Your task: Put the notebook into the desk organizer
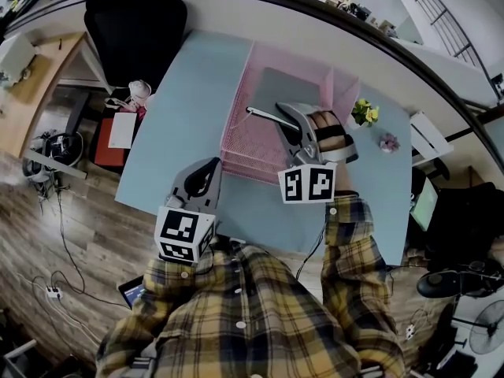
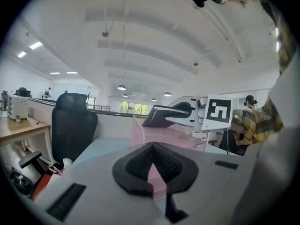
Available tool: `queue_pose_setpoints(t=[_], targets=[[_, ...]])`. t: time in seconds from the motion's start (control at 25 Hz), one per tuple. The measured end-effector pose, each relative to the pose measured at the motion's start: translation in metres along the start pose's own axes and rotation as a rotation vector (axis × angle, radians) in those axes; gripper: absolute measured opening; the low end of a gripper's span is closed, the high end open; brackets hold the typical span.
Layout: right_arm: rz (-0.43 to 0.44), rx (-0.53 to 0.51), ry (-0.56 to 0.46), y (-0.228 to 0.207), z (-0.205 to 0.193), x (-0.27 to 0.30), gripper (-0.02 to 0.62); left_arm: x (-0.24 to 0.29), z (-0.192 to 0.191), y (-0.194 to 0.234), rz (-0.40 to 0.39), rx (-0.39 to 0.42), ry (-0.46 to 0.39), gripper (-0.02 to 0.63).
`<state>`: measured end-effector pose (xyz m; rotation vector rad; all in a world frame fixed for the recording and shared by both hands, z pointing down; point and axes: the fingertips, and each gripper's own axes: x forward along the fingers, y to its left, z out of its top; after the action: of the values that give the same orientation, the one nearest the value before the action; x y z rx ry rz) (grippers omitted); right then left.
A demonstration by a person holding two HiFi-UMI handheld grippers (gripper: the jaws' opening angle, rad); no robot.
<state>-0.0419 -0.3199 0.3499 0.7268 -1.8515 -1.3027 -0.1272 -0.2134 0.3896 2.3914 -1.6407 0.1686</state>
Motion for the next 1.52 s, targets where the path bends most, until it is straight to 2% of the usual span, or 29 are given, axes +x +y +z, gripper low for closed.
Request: queue_pose_setpoints(t=[0.4, 0.64, 0.8, 1.08, 1.28, 1.52], targets=[[0.183, -0.092, 0.047, 0.031, -0.008, 0.009, 0.086, -0.002, -0.004, -0.001, 0.001, -0.006, 0.004, -0.006], [0.319, -0.084, 0.108, 0.050, -0.019, 0.014, 0.182, -0.004, -0.004, -0.002, -0.001, -0.007, 0.002, -0.006], [0.417, -0.083, 0.150, 0.063, -0.026, 0.013, 0.217, -0.007, -0.005, -0.003, -0.005, -0.009, 0.003, -0.006], [0.455, -0.039, 0.165, 0.065, -0.027, 0.009, 0.222, -0.010, -0.006, -0.003, -0.009, -0.008, 0.006, -0.006], [0.511, 0.032, 0.156, 0.064, -0.022, 0.001, 0.271, -0.010, -0.007, -0.004, -0.017, -0.009, 0.007, -0.006], [0.529, 0.057, 0.157, 0.065, -0.020, -0.009, 0.282, -0.012, -0.006, -0.007, -0.023, -0.008, 0.007, -0.006]])
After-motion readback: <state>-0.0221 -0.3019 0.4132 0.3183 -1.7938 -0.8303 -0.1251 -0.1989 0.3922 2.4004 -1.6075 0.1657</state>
